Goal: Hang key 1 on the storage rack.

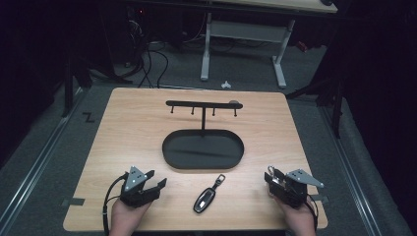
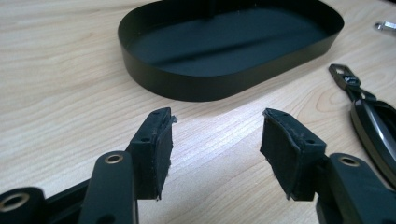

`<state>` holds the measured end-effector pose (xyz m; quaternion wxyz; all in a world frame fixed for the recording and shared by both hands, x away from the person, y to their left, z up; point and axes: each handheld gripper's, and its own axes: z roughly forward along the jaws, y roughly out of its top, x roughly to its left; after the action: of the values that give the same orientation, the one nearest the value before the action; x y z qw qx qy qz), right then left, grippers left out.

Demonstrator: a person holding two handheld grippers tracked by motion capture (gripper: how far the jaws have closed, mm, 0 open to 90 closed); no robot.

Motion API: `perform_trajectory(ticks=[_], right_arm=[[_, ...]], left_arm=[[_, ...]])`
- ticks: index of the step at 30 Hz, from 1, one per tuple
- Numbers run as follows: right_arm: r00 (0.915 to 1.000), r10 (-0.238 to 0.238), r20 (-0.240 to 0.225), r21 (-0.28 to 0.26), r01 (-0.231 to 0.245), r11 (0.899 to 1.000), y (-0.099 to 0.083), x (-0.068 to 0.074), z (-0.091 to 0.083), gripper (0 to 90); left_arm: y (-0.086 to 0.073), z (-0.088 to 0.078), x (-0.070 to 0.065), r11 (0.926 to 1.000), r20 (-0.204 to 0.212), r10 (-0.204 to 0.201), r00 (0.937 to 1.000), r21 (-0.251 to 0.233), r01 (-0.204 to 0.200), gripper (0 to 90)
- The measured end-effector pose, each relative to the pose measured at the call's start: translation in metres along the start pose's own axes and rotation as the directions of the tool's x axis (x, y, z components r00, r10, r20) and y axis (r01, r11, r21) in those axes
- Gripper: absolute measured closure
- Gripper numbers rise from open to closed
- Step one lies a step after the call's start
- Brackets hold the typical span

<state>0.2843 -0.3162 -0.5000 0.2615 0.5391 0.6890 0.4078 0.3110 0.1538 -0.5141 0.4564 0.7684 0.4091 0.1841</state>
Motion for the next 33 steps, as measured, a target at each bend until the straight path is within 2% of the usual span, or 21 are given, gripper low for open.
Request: perform_trajectory(ticks=[3, 6, 10, 15, 19, 20, 21, 26, 33], right_arm=[[0.9999, -0.012, -0.001, 0.005, 0.012, 1.0, -0.003, 0.003, 0.004, 50.5], [0.9997, -0.026, -0.001, 0.01, 0.026, 1.0, -0.004, 0.003, 0.005, 49.8], [0.9985, -0.053, -0.013, 0.014, 0.053, 0.999, -0.007, 0.006, 0.005, 45.9], [0.9967, -0.079, -0.019, 0.017, 0.08, 0.997, -0.006, 0.008, 0.004, 49.5], [0.9952, -0.091, -0.035, 0.025, 0.092, 0.995, -0.006, 0.009, 0.004, 49.6], [0.9938, -0.089, -0.067, 0.04, 0.092, 0.995, -0.006, 0.008, 0.006, 48.7], [0.9934, -0.084, -0.078, 0.042, 0.087, 0.995, -0.005, 0.008, 0.007, 48.7], [0.993, -0.08, -0.087, 0.044, 0.084, 0.995, -0.005, 0.01, 0.008, 44.2], [0.9852, -0.114, -0.128, 0.049, 0.121, 0.991, -0.006, 0.021, 0.011, 39.1]], left_arm=[[0.0, 0.0, 0.001, 0.9998, -0.016, 0.018, 0.9997, 0.001, -0.018, 39.9], [0.0, 0.0, 0.002, 0.9998, -0.019, 0.015, 0.9997, -0.008, -0.016, 39.4], [0.0, 0.002, -0.001, 0.9998, -0.011, 0.02, 0.9997, -0.006, -0.02, 38.4], [-0.002, 0.006, -0.006, 0.9989, -0.006, 0.047, 0.9989, 0.002, -0.047, 37.8], [-0.002, 0.009, -0.008, 0.9986, -0.002, 0.051, 0.9987, 0.013, -0.051, 37.2], [-0.001, 0.011, -0.008, 0.9983, -0.002, 0.057, 0.9984, 0.015, -0.057, 37.1], [-0.001, 0.011, -0.009, 0.9982, 0.0, 0.058, 0.9983, 0.016, -0.058, 37.1], [-0.002, 0.012, -0.01, 0.9977, 0.007, 0.064, 0.998, 0.024, -0.064, 36.9], [-0.003, 0.012, -0.011, 0.9968, 0.008, 0.075, 0.9972, 0.028, -0.075, 36.6]])
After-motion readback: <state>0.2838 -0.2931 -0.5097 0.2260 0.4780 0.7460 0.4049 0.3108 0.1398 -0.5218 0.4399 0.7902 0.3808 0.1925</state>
